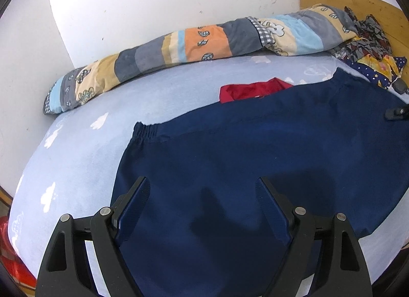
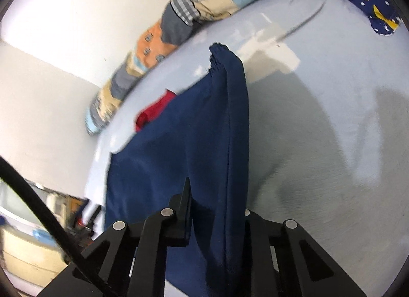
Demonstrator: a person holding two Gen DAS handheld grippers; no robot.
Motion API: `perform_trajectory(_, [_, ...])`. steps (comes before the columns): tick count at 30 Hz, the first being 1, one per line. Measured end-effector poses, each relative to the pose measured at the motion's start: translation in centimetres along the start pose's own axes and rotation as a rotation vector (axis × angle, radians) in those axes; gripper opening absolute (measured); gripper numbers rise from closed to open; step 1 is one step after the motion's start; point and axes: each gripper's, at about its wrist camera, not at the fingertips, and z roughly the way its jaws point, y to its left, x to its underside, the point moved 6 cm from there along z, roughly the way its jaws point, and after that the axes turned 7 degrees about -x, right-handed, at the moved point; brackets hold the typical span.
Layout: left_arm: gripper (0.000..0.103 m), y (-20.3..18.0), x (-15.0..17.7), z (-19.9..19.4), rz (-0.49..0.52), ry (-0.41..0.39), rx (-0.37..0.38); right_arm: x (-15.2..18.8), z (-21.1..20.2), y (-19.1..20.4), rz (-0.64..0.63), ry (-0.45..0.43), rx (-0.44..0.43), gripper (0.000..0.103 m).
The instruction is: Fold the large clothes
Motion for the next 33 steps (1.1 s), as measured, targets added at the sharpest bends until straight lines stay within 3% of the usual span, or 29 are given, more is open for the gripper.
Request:
perform_trajectory(11, [0.084, -2.1, 1.6, 3.2, -0.015, 0.121, 0.037, 0.5, 0.1, 4.6, 0.149, -0.124, -0.169, 0.019])
perform_trajectory(15, [0.084, -4.6, 3.7, 6.0, 0.045, 0.235, 0.022, 1.2, 0.6, 6.8, 0.155, -0.140, -0.255, 0.019])
perform_trajectory(19, [0.085, -4.5, 3.3, 6.0, -0.010, 0.215, -0.008, 1.8, 1.1, 9.3, 0.136, -0.141, -0.313, 0.018])
perform_trajectory(22, [0.084, -4.0, 1.9, 4.0, -0.079, 0.116, 0.002, 2.0, 1.1, 10.1, 0.139, -0.137, -0.333, 0.018])
perform_trajectory(24, [0.084, -4.4, 1.4, 3.3, -0.048, 0.066, -0.027, 1.9, 1.3, 10.3, 0.136, -0.136, -0.327, 0.018])
perform_trajectory(27, [0.084, -6.6, 3.1, 4.9, 0.042, 0.174, 0.014, 1.8, 1.3, 9.9, 0.142, -0.137, -0.302, 0.018])
perform_trajectory(29, [0.084, -6.6, 3.0, 4.8, 0.024, 0.163, 0.013, 1.4, 1.4, 9.4, 0.132, -0.130, -0.262, 0.018])
perform_trajectory(33, [0.084, -6.2, 2.4, 4.4, -0.036, 0.183, 0.085, 1.3, 1.0, 6.7, 0.126, -0.112, -0.132, 0.020])
